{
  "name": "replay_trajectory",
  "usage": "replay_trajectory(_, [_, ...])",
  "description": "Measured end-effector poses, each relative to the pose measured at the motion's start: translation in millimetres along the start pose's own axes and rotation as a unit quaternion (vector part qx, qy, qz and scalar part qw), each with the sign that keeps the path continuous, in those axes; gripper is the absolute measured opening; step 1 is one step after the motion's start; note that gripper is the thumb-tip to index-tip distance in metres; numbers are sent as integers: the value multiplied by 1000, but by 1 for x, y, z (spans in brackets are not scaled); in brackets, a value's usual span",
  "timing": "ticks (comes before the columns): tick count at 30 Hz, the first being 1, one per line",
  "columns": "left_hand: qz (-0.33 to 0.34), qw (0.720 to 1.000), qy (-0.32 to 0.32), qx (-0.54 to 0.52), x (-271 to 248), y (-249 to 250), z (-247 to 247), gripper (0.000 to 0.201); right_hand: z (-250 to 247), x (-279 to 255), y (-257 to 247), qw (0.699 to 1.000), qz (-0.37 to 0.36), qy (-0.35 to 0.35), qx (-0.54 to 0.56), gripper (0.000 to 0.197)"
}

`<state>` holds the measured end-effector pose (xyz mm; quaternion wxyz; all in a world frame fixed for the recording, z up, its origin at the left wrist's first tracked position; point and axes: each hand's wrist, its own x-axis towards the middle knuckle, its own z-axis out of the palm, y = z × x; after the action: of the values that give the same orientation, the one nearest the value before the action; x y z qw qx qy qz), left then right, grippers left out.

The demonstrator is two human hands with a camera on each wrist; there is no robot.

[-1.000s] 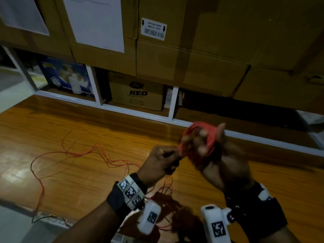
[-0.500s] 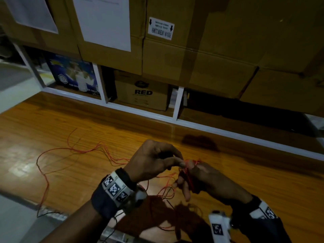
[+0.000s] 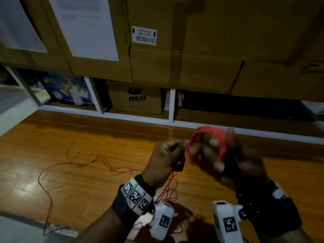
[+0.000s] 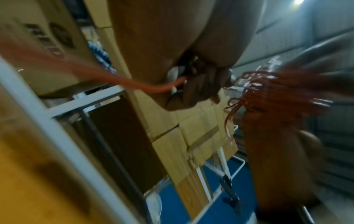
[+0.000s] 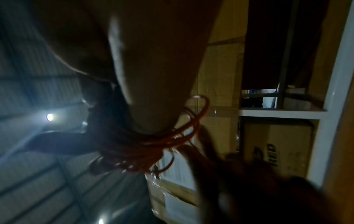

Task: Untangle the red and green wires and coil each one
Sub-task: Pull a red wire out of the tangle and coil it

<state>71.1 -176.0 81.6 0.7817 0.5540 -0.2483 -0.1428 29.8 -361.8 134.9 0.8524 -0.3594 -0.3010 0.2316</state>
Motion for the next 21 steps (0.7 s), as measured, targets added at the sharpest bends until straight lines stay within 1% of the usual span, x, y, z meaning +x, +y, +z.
replay_trajectory(2, [-28, 999, 12, 33, -8, -11, 5, 30, 1, 3, -15, 991, -82, 46, 96, 48])
replay_trajectory(3, [-35, 997, 11, 67, -12, -16, 6, 29, 2, 5, -22, 981, -131, 104, 100, 46])
replay_trajectory(4, [-37, 993, 4, 111, -15, -21, 6, 27, 2, 7, -25, 966, -170, 188, 47, 42])
replay_trajectory(5, [-34, 987, -3, 158, -19, -25, 6, 25, 0, 9, -26, 940, -190, 278, -56, 39])
replay_trajectory(6, [-28, 979, -11, 204, -21, -27, 4, 24, -6, 10, -23, 894, -191, 352, -199, 36])
replay_trajectory(7, [-22, 970, -21, 242, -23, -28, 2, 23, -14, 9, -19, 819, -170, 400, -375, 36])
replay_trajectory(8, [-15, 960, -28, 279, -24, -27, 0, 23, -22, 7, -14, 718, -129, 414, -544, 40])
replay_trajectory(9, [-2, 948, -30, 318, -23, -24, -3, 23, -31, 4, -8, 634, -79, 397, -658, 47])
replay_trajectory(10, [16, 933, -26, 358, -22, -19, -7, 24, -38, 1, -2, 593, -24, 366, -717, 55])
replay_trajectory(11, [34, 920, -17, 391, -20, -12, -10, 25, -41, -2, 2, 595, 31, 330, -732, 59])
replay_trajectory(12, [51, 909, -9, 414, -18, -7, -14, 24, -43, -5, 7, 616, 90, 285, -729, 60])
replay_trajectory(13, [68, 901, -5, 428, -14, 0, -18, 24, -40, -8, 12, 648, 147, 238, -708, 60])
replay_trajectory(14, [84, 898, -8, 431, -11, 6, -22, 24, -36, -10, 16, 687, 195, 195, -672, 60])
replay_trajectory(15, [92, 900, -14, 425, -8, 10, -27, 25, -32, -12, 20, 736, 225, 165, -617, 60])
replay_trajectory(16, [89, 907, -18, 412, -4, 13, -31, 26, -29, -14, 25, 791, 237, 148, -544, 61])
replay_trajectory(17, [78, 918, -17, 389, 0, 16, -33, 24, -24, -15, 28, 837, 244, 144, -469, 65])
replay_trajectory(18, [68, 931, -12, 359, 3, 16, -34, 20, -19, -14, 30, 866, 251, 143, -408, 71])
replay_trajectory(19, [61, 942, -9, 330, 6, 16, -34, 16, -16, -14, 31, 882, 261, 134, -369, 76])
replay_trajectory(21, [50, 958, -24, 282, 11, 14, -29, 12, -10, -12, 32, 902, 266, 74, -333, 76])
